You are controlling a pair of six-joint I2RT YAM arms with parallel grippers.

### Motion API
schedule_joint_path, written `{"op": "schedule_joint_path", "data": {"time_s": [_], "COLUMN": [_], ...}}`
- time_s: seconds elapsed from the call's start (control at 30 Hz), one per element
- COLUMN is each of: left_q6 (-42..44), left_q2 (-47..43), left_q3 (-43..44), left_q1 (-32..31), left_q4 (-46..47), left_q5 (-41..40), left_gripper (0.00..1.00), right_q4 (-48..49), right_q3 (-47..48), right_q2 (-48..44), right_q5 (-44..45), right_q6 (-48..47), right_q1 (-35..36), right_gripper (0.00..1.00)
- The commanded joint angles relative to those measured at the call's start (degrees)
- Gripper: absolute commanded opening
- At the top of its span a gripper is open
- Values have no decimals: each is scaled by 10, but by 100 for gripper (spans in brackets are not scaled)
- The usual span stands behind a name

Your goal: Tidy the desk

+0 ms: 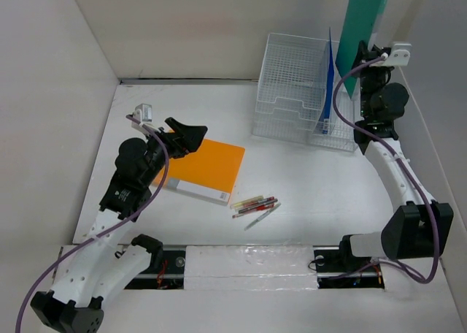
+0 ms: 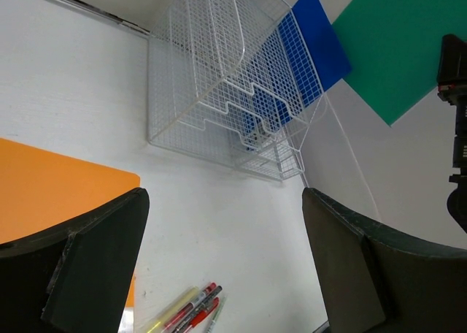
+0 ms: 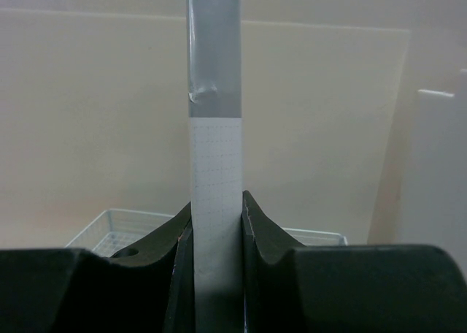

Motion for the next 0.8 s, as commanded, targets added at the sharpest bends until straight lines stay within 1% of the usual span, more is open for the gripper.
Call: {"op": "schedule_joint_path", "data": {"time_s": [0.0, 0.2, 0.27, 0.3, 0.37, 0.47, 0.5, 0.67, 0.77], "left_q6": [9, 3, 1, 2, 3, 2, 3, 4, 4], "left_q2": [1, 11, 13, 14, 14, 14, 14, 14, 13], "left_q3": [1, -1, -2, -1, -1, -3, -3, -4, -3], "left_q1": [2, 27, 27, 27, 27, 27, 27, 27, 27], "left_q4": [31, 41, 43, 43, 42, 42, 42, 42, 40], "left_q5": [7, 34, 40, 40, 38, 34, 33, 33, 32], "left_gripper": [82, 81, 81, 81, 81, 81, 81, 81, 81], "right_q4": [117, 174, 197, 204, 224, 251, 267, 299, 298], "right_q3": [-21, -79, -100, -108, -125, -140, -148, -177, -190], "right_q2": [-1, 14, 20, 25, 32, 54, 75, 105, 118], "right_q5": [-57, -46, -46, -28, -20, -19, -21, -28, -27], "right_q6": [35, 44, 46, 48, 48, 74, 85, 111, 129], "right_q1": [-5, -5, -11, -11, -11, -17, -17, -17, -17], "right_gripper": [0, 0, 0, 0, 0, 0, 0, 0, 1]}}
